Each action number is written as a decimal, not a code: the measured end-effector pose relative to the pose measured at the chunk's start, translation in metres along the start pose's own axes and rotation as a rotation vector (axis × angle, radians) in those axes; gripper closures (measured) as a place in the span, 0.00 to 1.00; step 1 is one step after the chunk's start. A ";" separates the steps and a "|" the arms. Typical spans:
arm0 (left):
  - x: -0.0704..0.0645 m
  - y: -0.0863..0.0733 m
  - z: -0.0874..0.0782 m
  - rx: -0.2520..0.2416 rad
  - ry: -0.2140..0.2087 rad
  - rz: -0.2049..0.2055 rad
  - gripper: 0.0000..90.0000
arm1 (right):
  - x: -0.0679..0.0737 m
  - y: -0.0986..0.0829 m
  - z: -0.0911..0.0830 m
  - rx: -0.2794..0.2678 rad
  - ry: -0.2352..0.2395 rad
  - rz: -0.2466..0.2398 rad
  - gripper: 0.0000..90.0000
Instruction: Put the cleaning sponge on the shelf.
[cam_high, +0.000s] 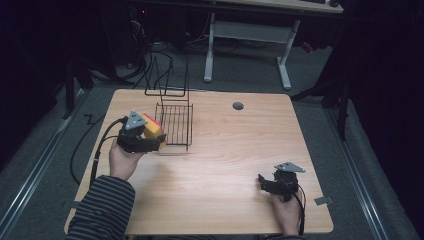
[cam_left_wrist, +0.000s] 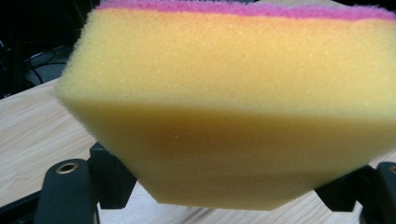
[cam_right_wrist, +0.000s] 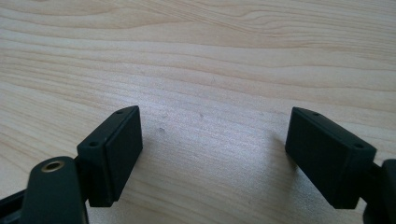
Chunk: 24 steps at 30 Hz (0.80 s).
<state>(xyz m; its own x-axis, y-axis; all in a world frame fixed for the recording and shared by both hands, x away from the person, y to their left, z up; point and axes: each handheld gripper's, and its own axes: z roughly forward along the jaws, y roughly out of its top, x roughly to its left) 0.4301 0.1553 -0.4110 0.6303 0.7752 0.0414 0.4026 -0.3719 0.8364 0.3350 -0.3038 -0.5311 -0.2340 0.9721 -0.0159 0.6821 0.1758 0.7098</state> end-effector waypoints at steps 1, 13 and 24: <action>-0.001 0.001 0.002 0.000 -0.002 0.000 0.26 | 0.000 0.000 0.000 0.000 -0.001 -0.001 0.21; -0.003 0.012 0.021 0.014 -0.015 0.015 0.26 | 0.000 0.000 0.000 0.000 0.000 0.000 0.21; -0.003 0.020 0.039 0.004 -0.021 -0.005 0.26 | 0.000 0.000 0.000 0.000 0.000 0.000 0.21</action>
<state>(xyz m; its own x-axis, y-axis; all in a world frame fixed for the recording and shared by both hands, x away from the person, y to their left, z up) 0.4625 0.1257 -0.4155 0.6422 0.7661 0.0253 0.4083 -0.3699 0.8346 0.3350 -0.3039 -0.5311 -0.2342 0.9720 -0.0162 0.6820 0.1762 0.7098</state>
